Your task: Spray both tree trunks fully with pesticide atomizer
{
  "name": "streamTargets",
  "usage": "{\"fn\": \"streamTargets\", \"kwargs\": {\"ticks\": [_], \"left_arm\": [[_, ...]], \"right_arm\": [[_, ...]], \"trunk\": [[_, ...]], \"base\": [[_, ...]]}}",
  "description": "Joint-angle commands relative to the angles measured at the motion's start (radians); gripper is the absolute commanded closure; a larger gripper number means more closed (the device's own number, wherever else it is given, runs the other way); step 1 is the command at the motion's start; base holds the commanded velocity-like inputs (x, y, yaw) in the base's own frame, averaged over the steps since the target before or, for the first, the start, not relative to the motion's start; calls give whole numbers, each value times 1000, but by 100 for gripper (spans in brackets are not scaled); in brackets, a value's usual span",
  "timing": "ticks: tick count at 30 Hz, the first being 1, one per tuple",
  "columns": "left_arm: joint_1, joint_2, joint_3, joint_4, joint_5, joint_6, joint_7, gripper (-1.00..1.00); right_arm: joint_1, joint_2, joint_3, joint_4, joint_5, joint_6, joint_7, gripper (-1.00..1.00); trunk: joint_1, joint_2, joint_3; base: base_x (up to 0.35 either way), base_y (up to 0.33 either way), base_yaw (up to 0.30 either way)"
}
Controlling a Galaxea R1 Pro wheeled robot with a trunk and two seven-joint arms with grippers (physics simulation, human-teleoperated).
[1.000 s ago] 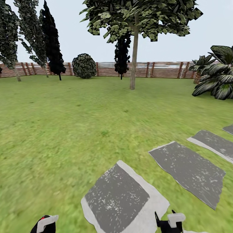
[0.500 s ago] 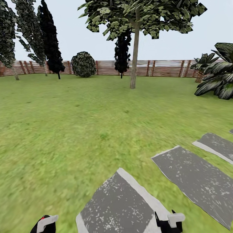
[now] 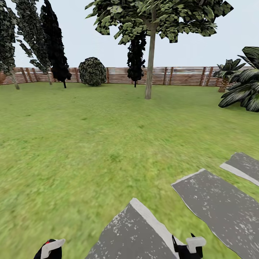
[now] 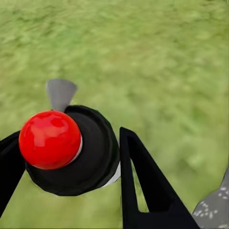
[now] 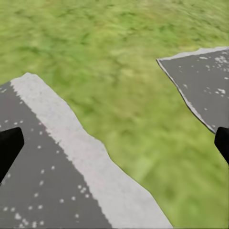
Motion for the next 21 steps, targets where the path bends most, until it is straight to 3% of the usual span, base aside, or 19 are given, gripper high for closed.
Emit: {"fn": "streamTargets", "kwargs": {"ticks": [1,21], "left_arm": [[0,0,0,0,0,0,0,100],[0,0,0,0,0,0,0,100]], "right_arm": [[0,0,-1,0,0,0,0,-100],[0,0,0,-1,0,0,0,-100]], "trunk": [[0,0,0],[0,0,0]], "base": [[340,0,0],[340,0,0]]}}
